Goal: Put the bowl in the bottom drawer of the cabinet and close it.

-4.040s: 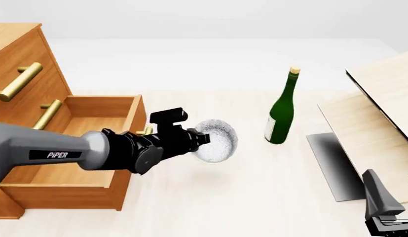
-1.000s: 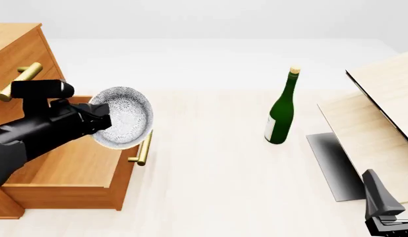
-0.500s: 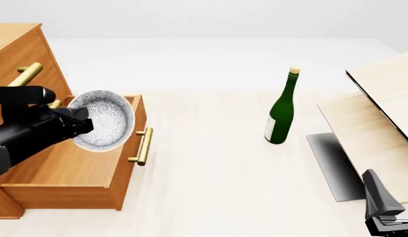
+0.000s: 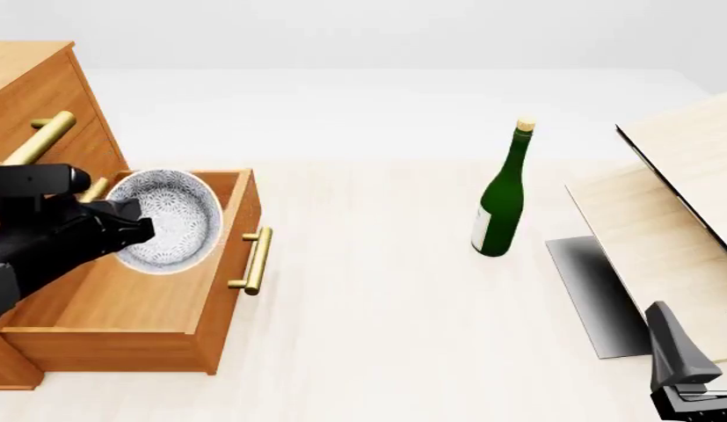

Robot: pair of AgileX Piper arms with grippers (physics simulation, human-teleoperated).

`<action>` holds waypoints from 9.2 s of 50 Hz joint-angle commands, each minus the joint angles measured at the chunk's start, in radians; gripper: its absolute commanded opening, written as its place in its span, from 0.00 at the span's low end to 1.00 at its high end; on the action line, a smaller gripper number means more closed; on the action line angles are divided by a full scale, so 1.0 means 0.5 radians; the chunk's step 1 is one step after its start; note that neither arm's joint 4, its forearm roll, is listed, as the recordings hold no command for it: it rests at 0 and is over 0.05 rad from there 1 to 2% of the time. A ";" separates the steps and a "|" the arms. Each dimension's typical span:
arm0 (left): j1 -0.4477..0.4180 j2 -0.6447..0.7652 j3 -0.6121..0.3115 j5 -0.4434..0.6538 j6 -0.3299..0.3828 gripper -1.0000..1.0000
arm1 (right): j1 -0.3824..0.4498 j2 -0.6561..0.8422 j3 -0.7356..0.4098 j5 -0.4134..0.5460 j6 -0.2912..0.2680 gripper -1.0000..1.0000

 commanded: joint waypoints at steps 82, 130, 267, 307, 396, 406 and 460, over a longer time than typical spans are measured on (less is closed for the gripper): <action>0.349 0.564 0.195 -0.568 -0.037 0.00 | 0.000 0.000 0.000 0.000 0.000 1.00; 0.434 0.765 0.323 -0.786 -0.120 0.00 | 0.000 0.000 0.000 0.000 0.000 1.00; 0.146 -0.218 0.201 -0.049 0.071 1.00 | 0.001 0.000 0.000 0.000 0.000 1.00; -0.235 -0.466 0.140 0.129 0.156 1.00 | 0.000 0.000 0.000 0.000 0.000 1.00; -1.165 -0.215 -0.250 0.335 -0.005 1.00 | 0.000 0.000 0.000 0.000 0.000 1.00; -1.228 -0.141 -0.235 0.258 -0.086 1.00 | 0.000 0.000 0.000 0.000 0.000 1.00; -1.413 0.227 0.036 -0.127 -0.878 1.00 | 0.000 0.000 0.000 0.000 0.000 1.00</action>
